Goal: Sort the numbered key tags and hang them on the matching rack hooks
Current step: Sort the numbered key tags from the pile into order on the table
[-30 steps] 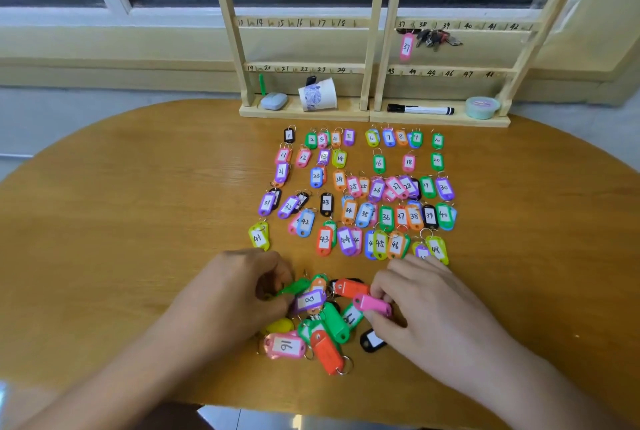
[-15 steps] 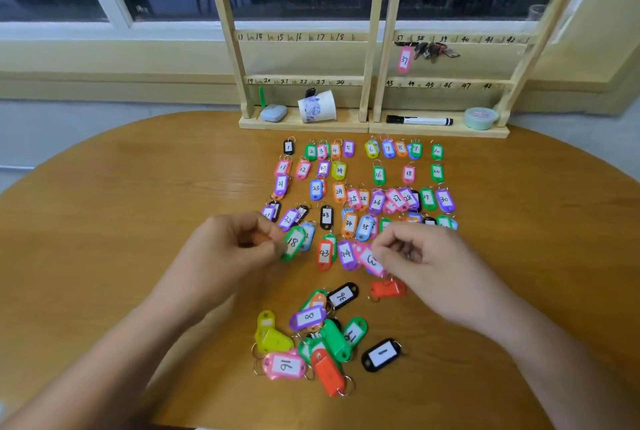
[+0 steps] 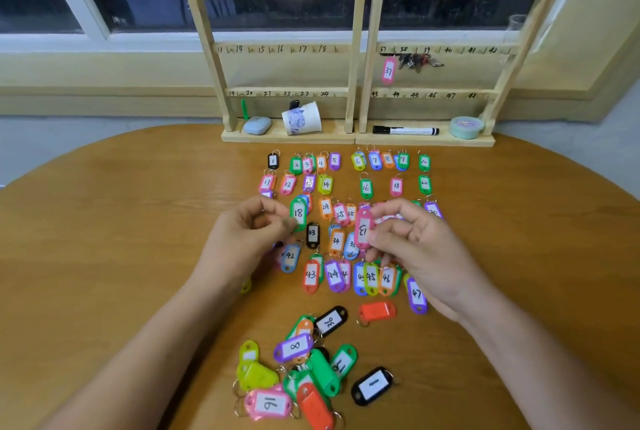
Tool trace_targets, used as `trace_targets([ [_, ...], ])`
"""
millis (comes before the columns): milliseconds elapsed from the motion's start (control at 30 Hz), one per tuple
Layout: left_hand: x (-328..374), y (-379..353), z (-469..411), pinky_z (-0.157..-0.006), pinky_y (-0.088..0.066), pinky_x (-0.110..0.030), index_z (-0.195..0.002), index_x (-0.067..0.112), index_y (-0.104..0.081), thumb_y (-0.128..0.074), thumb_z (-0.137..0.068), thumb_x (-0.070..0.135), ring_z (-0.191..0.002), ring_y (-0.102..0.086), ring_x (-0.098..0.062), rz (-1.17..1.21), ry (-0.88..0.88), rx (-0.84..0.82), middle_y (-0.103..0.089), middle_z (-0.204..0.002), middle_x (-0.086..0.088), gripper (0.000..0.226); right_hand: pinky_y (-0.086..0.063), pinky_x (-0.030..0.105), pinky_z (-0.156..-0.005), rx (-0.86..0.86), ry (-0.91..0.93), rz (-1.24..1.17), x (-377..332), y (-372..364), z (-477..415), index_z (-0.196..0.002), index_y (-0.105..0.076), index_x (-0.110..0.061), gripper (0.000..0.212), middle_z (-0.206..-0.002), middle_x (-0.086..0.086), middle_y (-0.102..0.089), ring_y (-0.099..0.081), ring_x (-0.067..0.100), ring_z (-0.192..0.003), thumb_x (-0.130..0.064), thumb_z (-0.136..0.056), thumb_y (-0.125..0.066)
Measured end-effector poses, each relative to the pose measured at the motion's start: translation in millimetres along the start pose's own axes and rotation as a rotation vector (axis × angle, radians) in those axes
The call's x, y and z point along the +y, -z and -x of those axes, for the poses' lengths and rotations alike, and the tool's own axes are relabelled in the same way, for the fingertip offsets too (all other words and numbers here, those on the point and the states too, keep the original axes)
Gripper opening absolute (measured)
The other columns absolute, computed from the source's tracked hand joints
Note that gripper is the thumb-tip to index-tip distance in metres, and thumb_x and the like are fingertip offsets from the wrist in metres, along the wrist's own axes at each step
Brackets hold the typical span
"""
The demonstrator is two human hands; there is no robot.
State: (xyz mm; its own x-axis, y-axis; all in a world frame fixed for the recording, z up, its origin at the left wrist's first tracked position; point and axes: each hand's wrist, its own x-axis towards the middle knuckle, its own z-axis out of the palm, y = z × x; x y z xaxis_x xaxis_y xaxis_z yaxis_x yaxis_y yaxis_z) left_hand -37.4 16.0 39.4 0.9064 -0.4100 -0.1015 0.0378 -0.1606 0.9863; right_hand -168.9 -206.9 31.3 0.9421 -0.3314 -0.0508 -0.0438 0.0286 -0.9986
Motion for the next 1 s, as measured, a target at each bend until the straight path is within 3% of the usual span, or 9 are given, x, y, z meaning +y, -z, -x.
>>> trace_targets([
  [133, -4.7, 6.6, -2.2, -0.056, -0.051, -0.017, -0.101, 0.005, -0.073, -0.078, -0.095, 0.007, -0.070, -0.071, -0.012, 0.055, -0.002, 0.055, -0.072, -0.085, -0.018, 0.008, -0.053, 0.032, -0.073, -0.031, 0.035, -0.039, -2.2, 1.6, 1.0, -0.128, -0.074, -0.031, 0.045, -0.090, 0.024, -0.071, -0.072, 0.028, -0.084, -0.001, -0.094, -0.075],
  [267, -7.8, 13.5, -4.5, -0.057, -0.049, -0.021, -0.097, 0.011, -0.075, -0.080, -0.094, 0.012, -0.070, -0.062, -0.014, 0.032, -0.041, 0.075, -0.069, -0.077, -0.015, 0.007, -0.054, 0.036, -0.074, -0.009, 0.046, -0.037, -1.6, 0.3, 1.6, -0.115, -0.075, -0.017, 0.027, -0.087, 0.022, -0.073, -0.074, 0.033, -0.085, 0.001, -0.095, -0.074],
  [400, -9.7, 14.9, -5.3, -0.057, -0.049, -0.018, -0.097, 0.011, -0.074, -0.080, -0.094, 0.008, -0.065, -0.063, -0.009, 0.018, -0.076, 0.067, -0.072, -0.077, -0.006, 0.007, -0.056, 0.039, -0.077, 0.077, -0.023, -0.094, 0.7, 0.7, -0.9, -0.105, -0.057, -0.002, 0.016, -0.090, 0.026, -0.077, -0.078, 0.036, -0.084, 0.003, -0.097, -0.070],
  [500, -9.8, 9.3, -4.2, -0.060, -0.053, -0.018, -0.105, 0.012, -0.075, -0.078, -0.093, 0.002, -0.072, -0.074, -0.014, 0.037, -0.078, 0.045, -0.075, -0.078, -0.010, 0.015, -0.055, 0.051, -0.088, 0.109, -0.029, -0.098, -0.4, 3.6, -2.5, -0.116, -0.059, -0.007, 0.021, -0.098, 0.022, -0.079, -0.077, 0.041, -0.096, -0.002, -0.099, -0.070],
  [600, -4.8, 3.7, -4.8, -0.067, -0.060, -0.022, -0.122, 0.020, -0.075, -0.074, -0.095, -0.003, -0.086, -0.081, -0.024, 0.056, -0.085, -0.017, -0.077, -0.084, -0.018, 0.036, -0.058, 0.038, -0.088, 0.107, -0.003, -0.036, -4.0, 9.1, -3.5, -0.127, -0.069, -0.020, 0.029, -0.104, 0.015, -0.080, -0.078, 0.029, -0.100, -0.008, -0.101, -0.069],
  [700, 7.0, -3.4, -10.7, -0.074, -0.060, -0.020, -0.131, 0.024, -0.073, -0.074, -0.097, 0.000, -0.091, -0.082, -0.022, -0.015, -0.121, -0.079, -0.079, -0.091, -0.017, 0.041, -0.055, 0.036, -0.085, 0.118, 0.003, -0.038, -5.0, 16.3, -6.2, -0.119, -0.069, -0.011, 0.016, -0.104, 0.014, -0.081, -0.078, 0.029, -0.101, -0.010, -0.103, -0.066],
  [867, 24.8, -29.4, -38.5, -0.089, -0.066, -0.042, -0.122, 0.019, -0.074, -0.073, -0.097, -0.002, -0.089, -0.082, -0.028, -0.083, -0.084, -0.201, -0.077, -0.089, -0.014, 0.033, -0.058, 0.040, -0.086, 0.161, 0.005, -0.071, -7.6, 21.5, -8.2, -0.115, -0.050, -0.008, 0.009, -0.107, 0.012, -0.082, -0.079, 0.029, -0.100, -0.016, -0.111, -0.053],
  [933, 31.3, -43.8, -54.2, -0.082, -0.067, -0.043, -0.118, 0.017, -0.073, -0.075, -0.097, 0.001, -0.079, -0.082, -0.025, -0.130, -0.086, -0.233, -0.079, -0.084, -0.013, 0.026, -0.058, 0.037, -0.086, 0.167, 0.020, -0.071, -6.7, 21.5, -9.2, -0.117, -0.046, -0.007, 0.012, -0.108, 0.010, -0.082, -0.080, 0.026, -0.101, -0.018, -0.114, -0.048],
  [1000, 36.2, -60.6, -70.9, -0.063, -0.061, -0.030, -0.113, 0.021, -0.072, -0.079, -0.096, 0.011, -0.067, -0.078, -0.014, -0.282, -0.152, -0.229, -0.081, -0.082, -0.008, 0.021, -0.059, 0.033, -0.083, 0.189, 0.037, -0.078, -5.5, 23.9, -10.9, -0.120, -0.044, -0.005, 0.015, -0.109, 0.008, -0.082, -0.080, 0.025, -0.101, -0.019, -0.115, -0.043],
])
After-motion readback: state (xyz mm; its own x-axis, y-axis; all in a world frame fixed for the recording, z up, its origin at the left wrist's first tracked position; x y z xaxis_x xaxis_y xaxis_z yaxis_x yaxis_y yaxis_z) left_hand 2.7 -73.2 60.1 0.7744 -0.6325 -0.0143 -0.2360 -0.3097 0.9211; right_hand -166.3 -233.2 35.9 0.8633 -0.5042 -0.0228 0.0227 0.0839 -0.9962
